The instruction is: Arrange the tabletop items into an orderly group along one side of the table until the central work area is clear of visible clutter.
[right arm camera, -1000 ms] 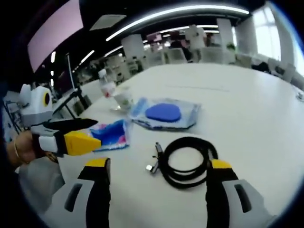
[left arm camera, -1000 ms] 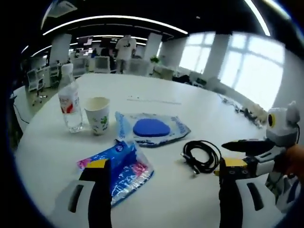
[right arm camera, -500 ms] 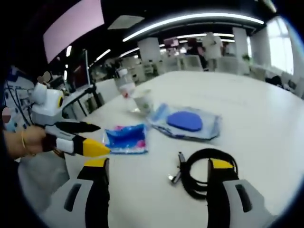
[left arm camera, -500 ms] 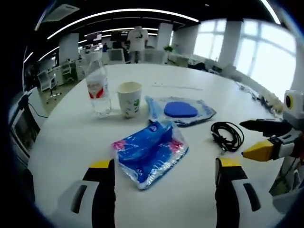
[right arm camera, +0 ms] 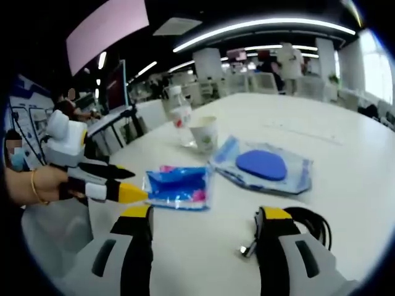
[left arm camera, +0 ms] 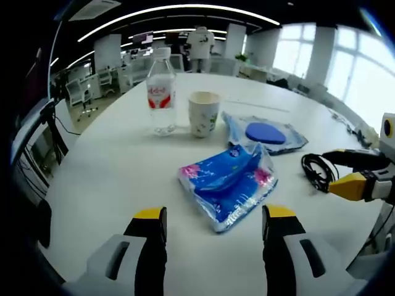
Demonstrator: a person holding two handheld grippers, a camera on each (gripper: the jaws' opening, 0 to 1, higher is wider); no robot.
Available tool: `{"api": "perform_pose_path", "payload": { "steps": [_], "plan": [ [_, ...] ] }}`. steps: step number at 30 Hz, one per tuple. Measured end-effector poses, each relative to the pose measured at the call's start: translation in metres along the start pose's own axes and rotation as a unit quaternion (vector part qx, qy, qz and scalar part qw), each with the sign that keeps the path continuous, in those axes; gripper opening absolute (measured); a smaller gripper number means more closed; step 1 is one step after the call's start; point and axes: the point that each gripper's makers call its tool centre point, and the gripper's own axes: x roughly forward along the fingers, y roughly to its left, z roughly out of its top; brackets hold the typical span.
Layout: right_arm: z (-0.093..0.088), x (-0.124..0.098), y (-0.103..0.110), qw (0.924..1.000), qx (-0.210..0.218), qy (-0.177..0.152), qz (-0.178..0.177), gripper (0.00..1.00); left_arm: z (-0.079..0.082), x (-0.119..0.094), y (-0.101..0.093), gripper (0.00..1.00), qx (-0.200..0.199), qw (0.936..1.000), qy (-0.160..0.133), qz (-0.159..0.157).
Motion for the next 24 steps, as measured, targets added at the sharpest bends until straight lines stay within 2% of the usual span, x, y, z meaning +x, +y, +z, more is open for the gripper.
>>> {"api": "perform_pose_path", "payload": {
  "steps": [8, 13, 19, 24],
  "plan": [
    [-0.001, 0.025, 0.004, 0.9998, -0.018, 0.006, 0.009, 0.5, -0.01, 0.002, 0.004, 0.42, -0.011, 0.9999, -0.002, 0.003],
    [-0.002, 0.038, 0.006, 0.9997, -0.02, 0.005, 0.015, 0.4, -0.01, 0.002, 0.004, 0.38, -0.025, 0.9996, -0.012, 0.002],
    [-0.006, 0.055, 0.008, 0.9991, -0.037, 0.013, 0.017, 0.29, -0.014, 0.006, 0.003, 0.29, -0.03, 0.9995, -0.007, 0.0],
    [-0.015, 0.067, 0.004, 0.9984, -0.046, 0.031, 0.007, 0.25, -0.021, 0.011, 0.001, 0.21, -0.036, 0.9993, 0.003, -0.005]
  ]
}}
